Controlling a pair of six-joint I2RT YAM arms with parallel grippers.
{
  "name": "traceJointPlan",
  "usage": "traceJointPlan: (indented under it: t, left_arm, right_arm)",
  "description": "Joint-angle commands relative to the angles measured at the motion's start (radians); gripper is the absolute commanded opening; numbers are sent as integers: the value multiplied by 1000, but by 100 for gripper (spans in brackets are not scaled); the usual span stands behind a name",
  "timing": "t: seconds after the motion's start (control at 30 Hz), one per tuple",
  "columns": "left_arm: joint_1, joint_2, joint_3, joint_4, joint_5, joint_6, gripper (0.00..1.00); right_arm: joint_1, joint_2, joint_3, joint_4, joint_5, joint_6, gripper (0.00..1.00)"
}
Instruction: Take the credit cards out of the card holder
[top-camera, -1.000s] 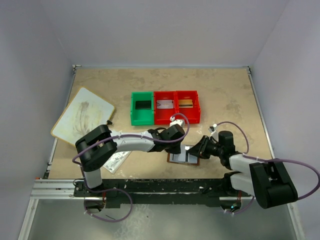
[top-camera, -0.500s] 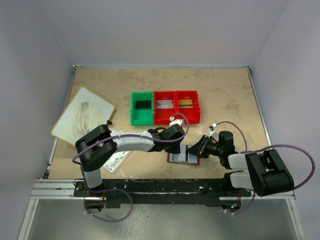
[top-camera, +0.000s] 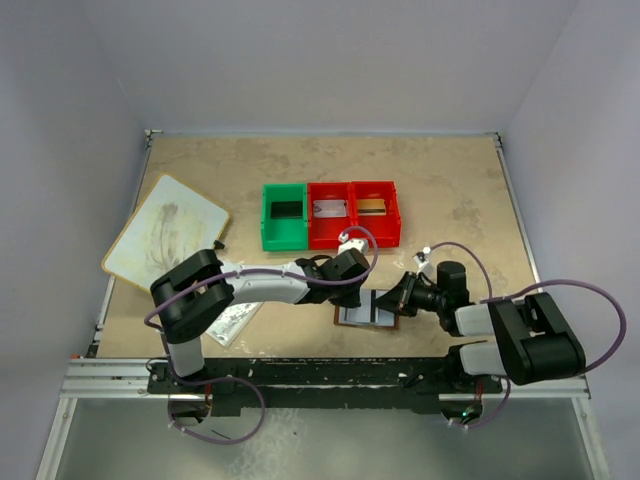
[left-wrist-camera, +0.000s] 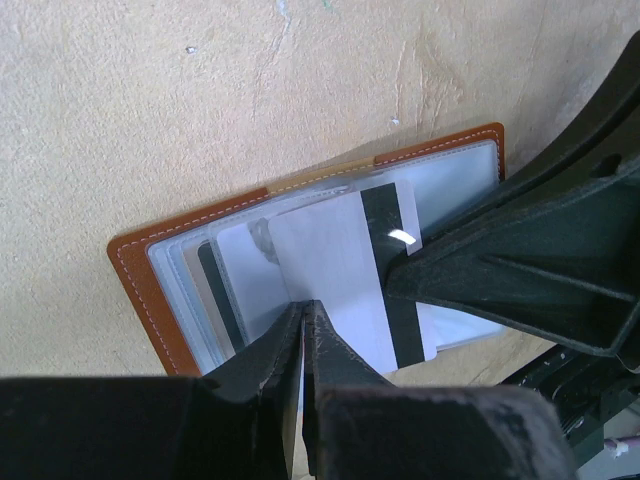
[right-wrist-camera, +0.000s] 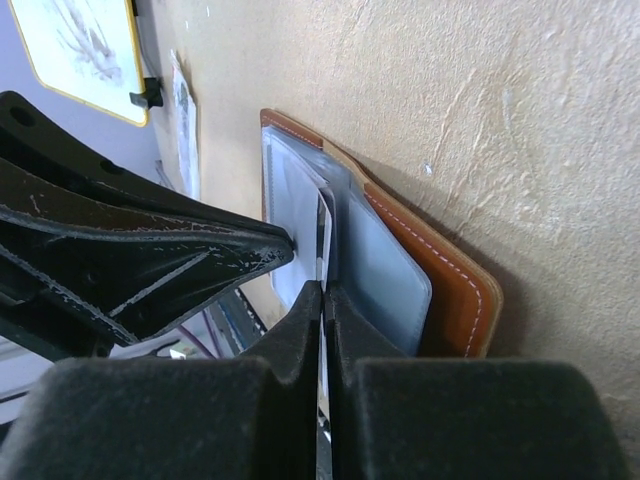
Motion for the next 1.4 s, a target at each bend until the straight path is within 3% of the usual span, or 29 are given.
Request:
traceJointPlan:
  t: [0.0, 0.23, 0.47, 0.67, 1.0, 1.2, 1.37]
  left_arm:
    - [0, 29, -38, -125, -78, -9, 1]
    - [1, 36, -52, -227, -209, -38, 0]
    - [0, 34, -73, -239, -255, -41, 0]
    - [0, -14, -98, -275, -325, -42, 0]
    - [5, -115, -99, -265, -353, -27, 1]
    - [20, -209, -84, -247, -364, -24, 25]
    - [95, -342, -116, -251, -369, -23, 42]
  right_arm:
    - [6, -74, 49, -161, -6, -44, 0]
    - [-2, -325, 181, -564, 242, -125, 0]
    - [-9, -355, 253, -708, 253, -191, 0]
    - [-9, -374, 322, -708, 157, -252, 0]
    - [-8, -322, 315, -550, 30, -240, 0]
    - [13, -345, 339, -521, 29, -232, 0]
    - [92, -389, 385, -523, 159, -258, 0]
